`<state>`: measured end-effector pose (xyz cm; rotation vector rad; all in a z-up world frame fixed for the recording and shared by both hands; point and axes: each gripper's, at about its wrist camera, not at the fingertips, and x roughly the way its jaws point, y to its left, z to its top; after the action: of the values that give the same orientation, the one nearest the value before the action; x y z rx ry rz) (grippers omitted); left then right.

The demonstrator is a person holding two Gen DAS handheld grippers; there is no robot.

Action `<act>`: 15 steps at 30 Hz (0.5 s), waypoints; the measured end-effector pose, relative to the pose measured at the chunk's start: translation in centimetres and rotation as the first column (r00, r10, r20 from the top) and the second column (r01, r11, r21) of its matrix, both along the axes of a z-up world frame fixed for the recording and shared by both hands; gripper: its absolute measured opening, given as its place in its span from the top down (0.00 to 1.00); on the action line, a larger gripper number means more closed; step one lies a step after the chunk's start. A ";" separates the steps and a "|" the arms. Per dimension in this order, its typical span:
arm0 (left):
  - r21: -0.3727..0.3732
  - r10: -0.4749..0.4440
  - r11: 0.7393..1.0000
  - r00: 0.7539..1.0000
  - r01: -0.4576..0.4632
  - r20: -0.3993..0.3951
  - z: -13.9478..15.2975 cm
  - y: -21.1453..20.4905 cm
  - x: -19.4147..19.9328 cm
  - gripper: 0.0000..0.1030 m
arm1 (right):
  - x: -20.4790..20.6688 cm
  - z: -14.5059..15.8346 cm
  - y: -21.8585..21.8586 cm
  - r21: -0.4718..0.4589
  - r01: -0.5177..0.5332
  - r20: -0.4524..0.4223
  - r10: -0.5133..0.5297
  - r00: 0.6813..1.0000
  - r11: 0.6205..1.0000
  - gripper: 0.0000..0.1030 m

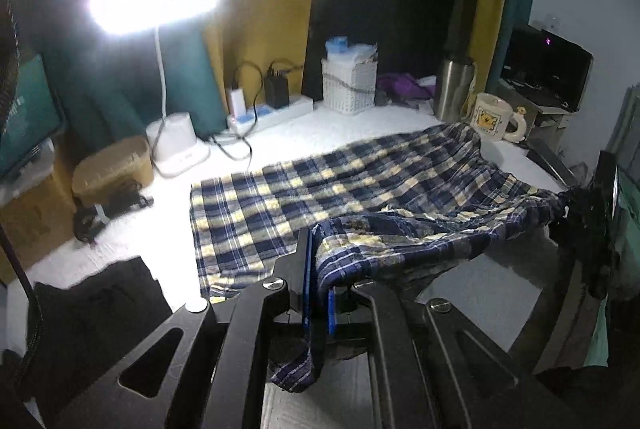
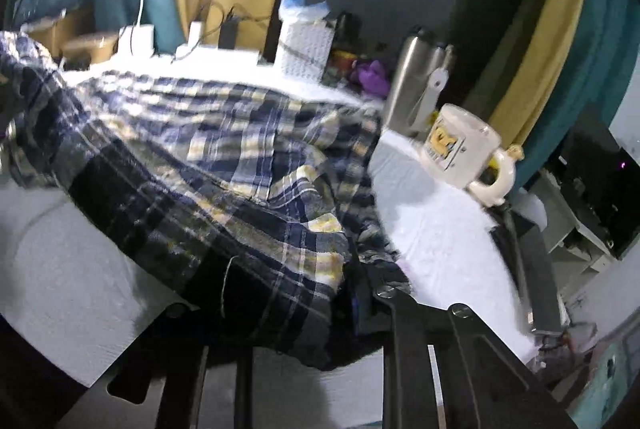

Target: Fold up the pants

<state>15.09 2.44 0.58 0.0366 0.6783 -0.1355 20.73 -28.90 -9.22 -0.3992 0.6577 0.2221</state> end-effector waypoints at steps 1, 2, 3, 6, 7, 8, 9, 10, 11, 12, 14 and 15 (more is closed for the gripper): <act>0.009 -0.002 1.000 1.000 0.002 0.015 0.4 -0.2 -0.4 0.96 | -0.1 0.5 -0.1 0.010 0.002 0.010 -0.002 1.000 1.000 0.79; 0.018 -0.005 1.000 0.999 0.004 0.032 0.9 -0.5 -0.7 0.96 | -0.3 1.3 -0.5 0.027 0.005 0.026 -0.006 1.000 1.000 0.79; 0.024 -0.010 1.000 0.999 0.009 0.048 1.4 -0.8 -1.2 0.96 | -0.5 1.9 -0.7 0.042 0.009 0.040 -0.010 0.999 0.999 0.79; 0.042 -0.036 0.999 0.995 0.032 0.095 2.9 -1.8 -2.6 0.96 | -0.8 3.6 -1.8 0.076 0.038 0.087 -0.044 0.995 0.996 0.82; 0.053 -0.046 0.998 0.993 0.040 0.111 3.4 -2.2 -3.2 0.96 | -1.0 4.2 -2.3 0.090 0.047 0.103 -0.056 0.993 0.995 0.82; 0.061 -0.055 0.997 0.991 0.048 0.122 3.8 -2.5 -3.7 0.96 | -1.2 4.8 -2.7 0.107 0.053 0.118 -0.066 0.991 0.993 0.83; 0.071 -0.064 0.996 0.989 0.055 0.133 4.2 -2.9 -4.3 0.96 | -1.5 5.2 -3.0 0.115 0.057 0.129 -0.072 0.989 0.992 0.83; 0.081 -0.073 0.995 0.987 0.061 0.143 4.5 -3.2 -4.9 0.96 | -1.9 5.7 -3.3 0.125 0.061 0.144 -0.079 0.986 0.990 0.83; 0.087 -0.078 0.994 0.986 0.065 0.150 4.8 -3.5 -5.4 0.96 | -2.2 6.1 -3.5 0.132 0.064 0.155 -0.084 0.984 0.989 0.83; 0.093 -0.083 0.993 0.984 0.069 0.157 5.1 -3.7 -6.0 0.96 | -2.7 6.5 -3.7 0.140 0.067 0.168 -0.090 0.982 0.988 0.84; 0.104 -0.089 0.992 0.982 0.073 0.166 5.5 -4.1 -7.2 0.96 | -3.5 6.9 -4.0 0.147 0.068 0.187 -0.095 0.978 0.987 0.84; 0.109 -0.092 0.991 0.982 0.074 0.167 5.7 -4.3 -7.9 0.96 | -3.9 7.1 -4.0 0.149 0.068 0.194 -0.097 0.976 0.986 0.84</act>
<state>7.16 -1.91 6.23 0.1735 0.5108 -0.1757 16.82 -32.94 -2.16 -0.2525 0.4555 0.1461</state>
